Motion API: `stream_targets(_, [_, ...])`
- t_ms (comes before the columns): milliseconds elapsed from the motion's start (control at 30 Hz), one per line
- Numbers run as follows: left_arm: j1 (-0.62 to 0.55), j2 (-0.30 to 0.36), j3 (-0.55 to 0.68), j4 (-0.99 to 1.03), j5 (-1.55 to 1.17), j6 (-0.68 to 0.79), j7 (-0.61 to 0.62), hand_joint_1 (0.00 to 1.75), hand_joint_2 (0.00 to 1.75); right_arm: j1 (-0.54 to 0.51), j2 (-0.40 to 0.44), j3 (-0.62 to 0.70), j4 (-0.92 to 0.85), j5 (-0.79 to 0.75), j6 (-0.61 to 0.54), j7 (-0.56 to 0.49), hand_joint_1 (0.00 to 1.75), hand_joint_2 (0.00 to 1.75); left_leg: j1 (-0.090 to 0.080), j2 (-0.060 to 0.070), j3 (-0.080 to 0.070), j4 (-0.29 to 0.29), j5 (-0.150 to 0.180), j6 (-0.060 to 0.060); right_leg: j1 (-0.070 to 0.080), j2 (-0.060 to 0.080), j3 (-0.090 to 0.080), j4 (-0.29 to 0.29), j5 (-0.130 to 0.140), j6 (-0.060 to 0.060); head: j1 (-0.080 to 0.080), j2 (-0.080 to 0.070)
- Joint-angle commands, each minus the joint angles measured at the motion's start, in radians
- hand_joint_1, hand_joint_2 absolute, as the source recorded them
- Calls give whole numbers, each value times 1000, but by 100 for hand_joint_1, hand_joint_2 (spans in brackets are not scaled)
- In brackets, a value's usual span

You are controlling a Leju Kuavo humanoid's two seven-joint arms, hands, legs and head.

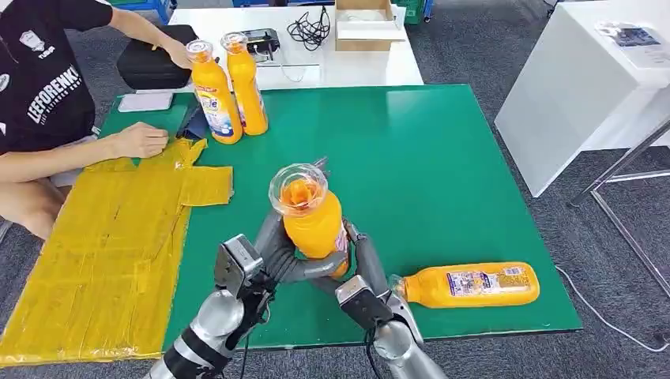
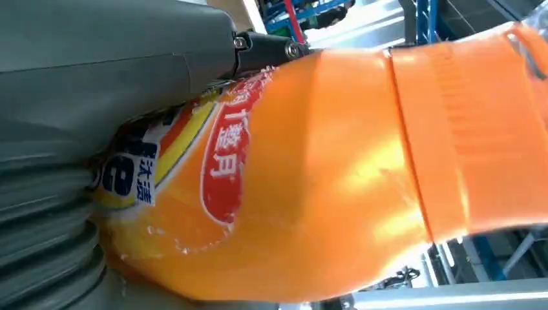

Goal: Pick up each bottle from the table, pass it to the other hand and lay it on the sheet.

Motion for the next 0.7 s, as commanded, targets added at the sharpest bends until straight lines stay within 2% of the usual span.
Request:
stream_targets(33, [-25, 33, -48, 26, 8, 18, -6, 175, 175, -33, -30, 72, 76, 30, -54, 7, 175, 175, 1, -5, 9, -3, -2, -1, 0, 5, 9, -3, -2, -2, 0, 0])
stream_targets(100, [-29, 36, -33, 22, 13, 25, -8, 175, 175, -25, -37, 67, 69, 33, -71, 6, 175, 175, 1, -3, 4, -2, -1, -1, 0, 3, 4, -2, -1, -1, 0, 0])
stream_targets(267, [-29, 38, -29, 19, 13, 25, -8, 175, 175, -24, -39, 67, 63, 33, -70, 5, 175, 175, 1, -4, 6, -2, -1, -1, 0, 3, 6, -2, -1, -2, 0, 0])
stream_targets(300, [-29, 38, -29, 19, 13, 25, -8, 175, 175, -24, -39, 67, 63, 33, -70, 5, 175, 175, 0, -2, 2, -1, 0, 0, 0, 1, 2, -1, 0, -1, 0, 0])
stream_targets(333, [-27, 34, -24, 18, 6, 42, -10, 175, 175, -21, -40, 64, 53, 34, -77, 7, 175, 175, 1, -4, 6, -2, -1, -1, 0, 3, 6, -2, -1, -1, 0, 0])
stream_targets(400, [-33, 41, -3, 13, -40, 97, -14, 175, 175, -6, -51, 58, 20, 59, -111, 12, 175, 175, 0, -3, 3, -1, 0, 0, 0, 1, 3, -1, -1, -1, 0, 0])
stream_targets(433, [-42, 49, 15, 14, -85, 139, -7, 175, 175, 10, -62, 48, -20, 60, -115, 14, 110, 175, 1, -4, 5, -2, -1, -1, 0, 2, 5, -2, -1, -1, 0, 0])
stream_targets(467, [-52, 56, 33, 19, -98, 151, 3, 175, 175, 19, -71, 43, -49, 72, -125, 20, 17, 175, 1, -3, 3, -1, 0, 0, 0, 1, 2, -1, -1, -1, 0, 0])
stream_targets(500, [-69, 66, 59, 30, -106, 152, 15, 175, 175, 30, -86, 33, -94, 76, -124, 24, 0, 175, 1, -5, 4, -1, -1, -1, 0, 2, 4, -1, -1, -1, 0, 0])
stream_targets(600, [-127, 98, 115, 103, -255, 190, 72, 175, 175, 58, -121, 6, -199, 105, -115, 41, 0, 175, 1, -5, 3, -1, 0, -1, 0, 0, 3, 0, -1, -1, 0, 0])
stream_targets(667, [-190, 132, 140, 183, -522, 292, 143, 175, 175, 93, -153, -15, -284, 158, -113, 62, 0, 175, 1, -7, 3, -1, 0, -1, 0, -1, 4, -1, -1, -2, 0, 0])
stream_targets(700, [-244, 162, 156, 259, -767, 340, 272, 175, 175, 120, -177, -37, -339, 208, -113, 91, 0, 175, 0, -6, 2, -1, 1, -1, 0, -1, 2, 0, -1, -1, 0, 0])
